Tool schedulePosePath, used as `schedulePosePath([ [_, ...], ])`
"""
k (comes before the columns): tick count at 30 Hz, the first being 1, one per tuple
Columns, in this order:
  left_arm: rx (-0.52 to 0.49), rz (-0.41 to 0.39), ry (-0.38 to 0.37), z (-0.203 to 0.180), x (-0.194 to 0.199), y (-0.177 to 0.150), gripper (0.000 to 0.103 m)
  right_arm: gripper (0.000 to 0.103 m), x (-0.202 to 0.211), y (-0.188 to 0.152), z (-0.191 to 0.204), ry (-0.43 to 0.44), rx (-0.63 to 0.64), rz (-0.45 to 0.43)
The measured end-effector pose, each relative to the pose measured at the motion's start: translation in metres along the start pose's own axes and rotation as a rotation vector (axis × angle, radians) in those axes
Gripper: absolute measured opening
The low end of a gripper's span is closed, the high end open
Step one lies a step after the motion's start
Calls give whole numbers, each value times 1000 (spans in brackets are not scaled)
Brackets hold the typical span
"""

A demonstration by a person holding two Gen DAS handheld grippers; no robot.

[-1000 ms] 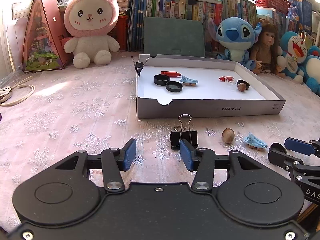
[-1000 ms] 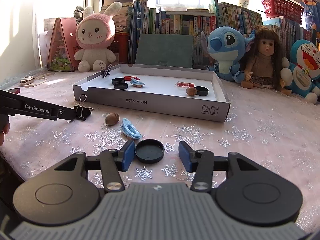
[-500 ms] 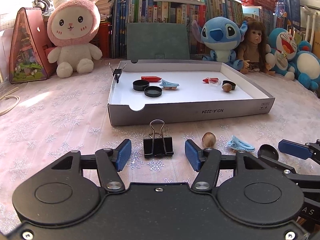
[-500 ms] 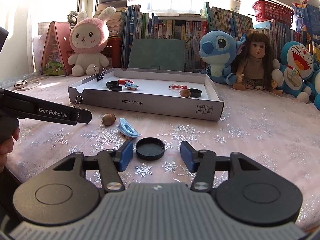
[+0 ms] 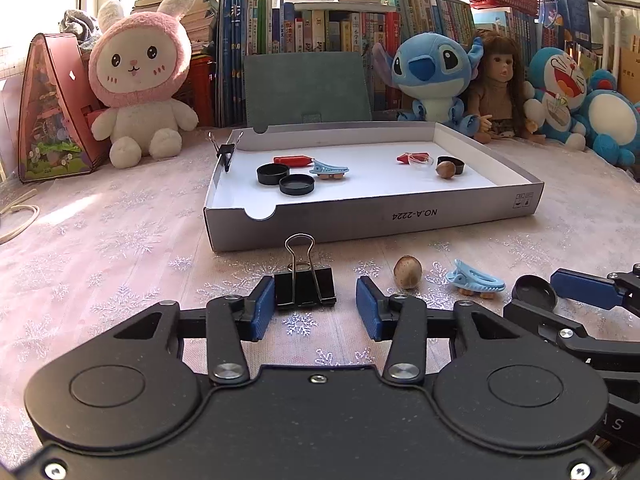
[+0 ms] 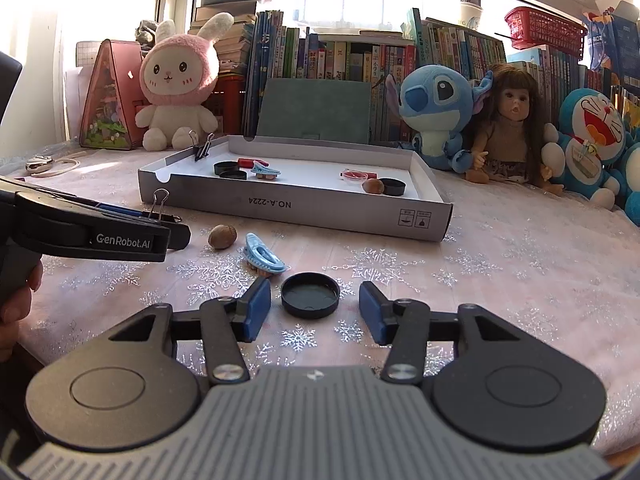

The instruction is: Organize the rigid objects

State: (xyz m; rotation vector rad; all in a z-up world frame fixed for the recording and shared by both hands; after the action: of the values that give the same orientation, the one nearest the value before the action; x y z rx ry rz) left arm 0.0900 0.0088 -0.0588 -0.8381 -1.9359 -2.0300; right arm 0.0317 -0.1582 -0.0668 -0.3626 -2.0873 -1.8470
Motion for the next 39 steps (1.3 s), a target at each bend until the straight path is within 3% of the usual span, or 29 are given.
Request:
schedulePosePath([
  [1,-5,-3,4,-2,1,-1,31,53,1,0,2,0,9,-4],
  [7,4,-7,9,-9,8,-2,31,37,3,3,5,14,3,1],
  [17,50,20,-18,-4,11,4,31,37,1,9,-4,-4,-28,2],
  [39,67,-31,-42,8,19,44,31,37,-18,48,-26,8,-118,17],
])
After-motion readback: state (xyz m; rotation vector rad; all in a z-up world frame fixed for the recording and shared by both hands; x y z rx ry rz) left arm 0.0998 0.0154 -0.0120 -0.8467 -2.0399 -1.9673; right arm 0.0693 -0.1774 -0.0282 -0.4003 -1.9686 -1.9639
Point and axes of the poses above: each gripper's, at about its wrist camera, not at the fingertips, and x roughly against the way its jaws point, z to its left, y to its top, the point moved 7 cm from there along -x, roughly the way its jaws point, and after that the axes turned 6 degrees about -y, right-handed, at the moved point
